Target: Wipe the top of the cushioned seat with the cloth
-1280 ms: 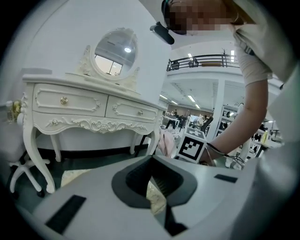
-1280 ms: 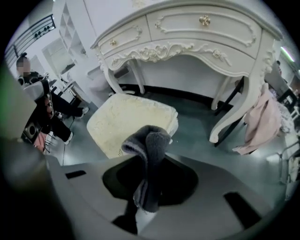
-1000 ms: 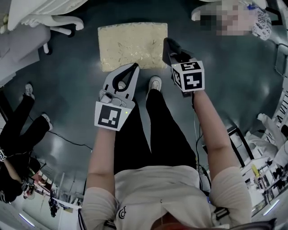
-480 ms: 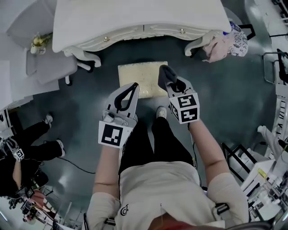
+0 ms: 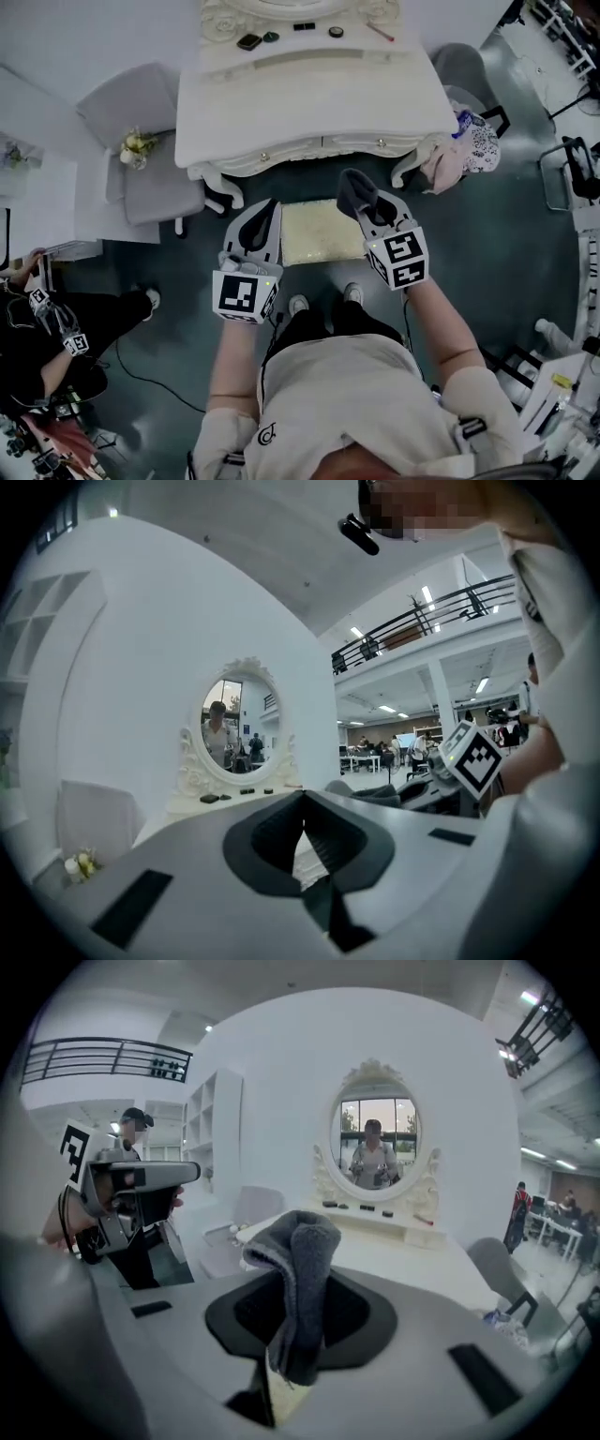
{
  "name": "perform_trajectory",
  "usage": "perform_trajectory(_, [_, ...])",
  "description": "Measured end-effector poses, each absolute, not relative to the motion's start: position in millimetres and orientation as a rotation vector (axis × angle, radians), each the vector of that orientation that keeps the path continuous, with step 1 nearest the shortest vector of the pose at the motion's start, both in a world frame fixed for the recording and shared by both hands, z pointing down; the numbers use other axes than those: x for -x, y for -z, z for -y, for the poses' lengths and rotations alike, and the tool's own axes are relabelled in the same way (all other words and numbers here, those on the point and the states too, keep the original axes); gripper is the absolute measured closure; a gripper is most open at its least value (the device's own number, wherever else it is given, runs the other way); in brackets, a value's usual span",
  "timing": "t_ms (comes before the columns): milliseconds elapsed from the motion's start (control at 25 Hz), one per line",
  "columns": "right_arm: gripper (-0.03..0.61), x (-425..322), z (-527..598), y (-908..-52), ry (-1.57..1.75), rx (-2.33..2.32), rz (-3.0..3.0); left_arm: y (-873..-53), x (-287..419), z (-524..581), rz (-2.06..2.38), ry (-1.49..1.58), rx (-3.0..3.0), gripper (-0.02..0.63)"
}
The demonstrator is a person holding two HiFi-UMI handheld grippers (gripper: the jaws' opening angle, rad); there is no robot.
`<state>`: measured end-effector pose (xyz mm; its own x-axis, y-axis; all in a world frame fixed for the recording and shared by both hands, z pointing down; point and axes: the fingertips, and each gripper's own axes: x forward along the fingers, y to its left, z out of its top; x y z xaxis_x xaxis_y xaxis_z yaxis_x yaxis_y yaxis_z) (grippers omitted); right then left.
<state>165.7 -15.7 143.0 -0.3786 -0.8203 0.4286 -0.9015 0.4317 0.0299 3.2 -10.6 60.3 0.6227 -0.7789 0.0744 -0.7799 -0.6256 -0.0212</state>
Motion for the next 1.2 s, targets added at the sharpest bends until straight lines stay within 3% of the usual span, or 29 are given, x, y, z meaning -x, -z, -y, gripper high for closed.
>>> perform_trajectory(520, [0.502,-158,19,-19,0.042,-1.613,2.422,17,30,18,1.456,-0.150,-2.879,0.603])
perform_trajectory(1200, [0.508,-163,18,5,0.149,-1.673,2.443,35,15,19,1.420,-0.097,-2.935,0.603])
